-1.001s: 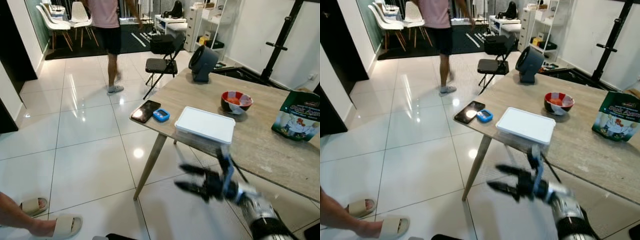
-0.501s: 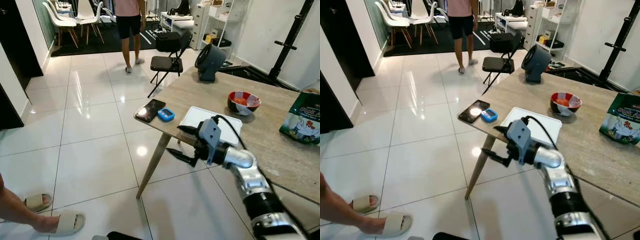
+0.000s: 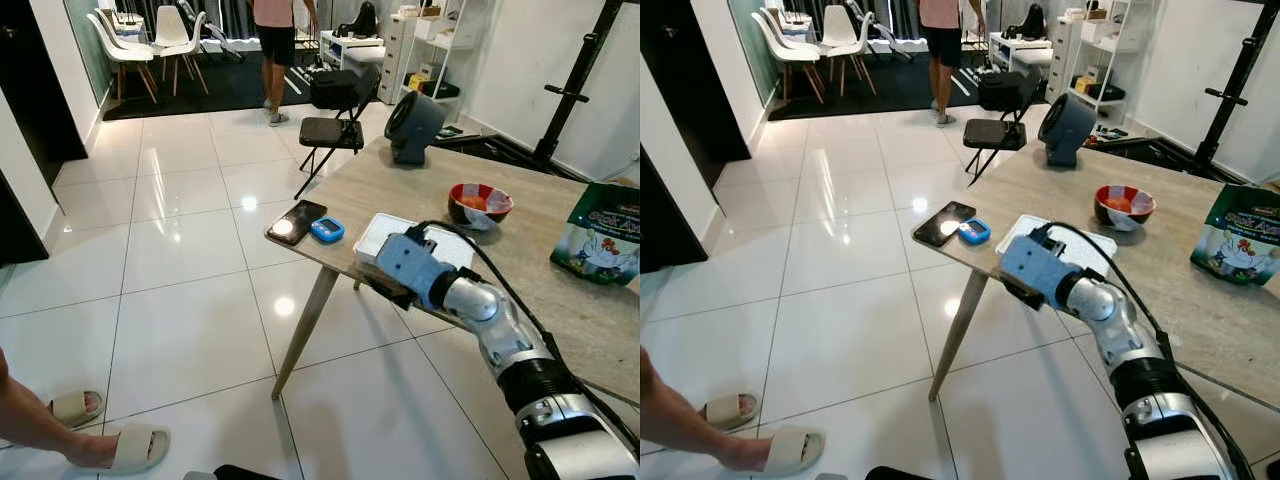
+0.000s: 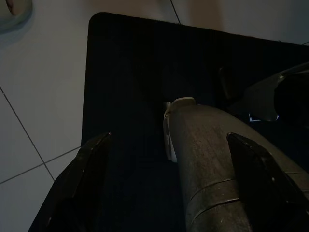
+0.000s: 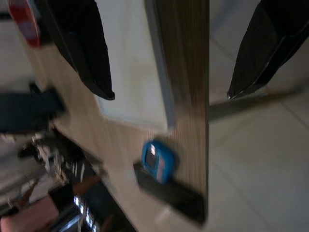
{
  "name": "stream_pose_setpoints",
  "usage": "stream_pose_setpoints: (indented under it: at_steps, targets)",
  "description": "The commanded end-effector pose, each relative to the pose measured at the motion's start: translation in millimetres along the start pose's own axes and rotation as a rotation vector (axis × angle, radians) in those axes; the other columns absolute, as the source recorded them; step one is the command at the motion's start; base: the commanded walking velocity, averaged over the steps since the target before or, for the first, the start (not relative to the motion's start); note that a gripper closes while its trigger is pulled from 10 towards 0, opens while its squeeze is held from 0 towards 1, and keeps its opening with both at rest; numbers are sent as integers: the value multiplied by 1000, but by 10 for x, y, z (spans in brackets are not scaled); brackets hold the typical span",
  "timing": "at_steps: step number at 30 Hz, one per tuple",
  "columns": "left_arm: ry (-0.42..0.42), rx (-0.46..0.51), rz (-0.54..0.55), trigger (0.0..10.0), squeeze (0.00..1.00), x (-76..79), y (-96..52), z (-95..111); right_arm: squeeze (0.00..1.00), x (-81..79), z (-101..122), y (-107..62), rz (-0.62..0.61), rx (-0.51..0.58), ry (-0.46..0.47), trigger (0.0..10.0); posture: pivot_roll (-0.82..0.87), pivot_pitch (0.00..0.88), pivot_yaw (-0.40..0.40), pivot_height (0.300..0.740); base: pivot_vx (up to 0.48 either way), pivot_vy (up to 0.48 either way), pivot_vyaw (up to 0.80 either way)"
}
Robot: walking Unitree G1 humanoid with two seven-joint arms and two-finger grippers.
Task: Restocking fridge
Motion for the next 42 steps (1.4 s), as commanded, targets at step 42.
stream_pose_setpoints:
  at_steps: [42]
  targets:
    - [1, -5, -19, 10000, 0, 62, 10, -10, 0, -197, -192, 111, 132, -145, 294, 10000, -79, 0, -37, 740, 0, 0, 0]
Point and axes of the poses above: a point about 5 cm out from each wrist's last joint towards the gripper, its own y axis pointing out of the wrist towards the gripper, its own z axis along the axis of the wrist's last joint, x = y × z, the point moved 4 cm from there along y, pointing out of the wrist towards the gripper, and after that the axes turned 13 degrees about y, right-handed, at the moved point
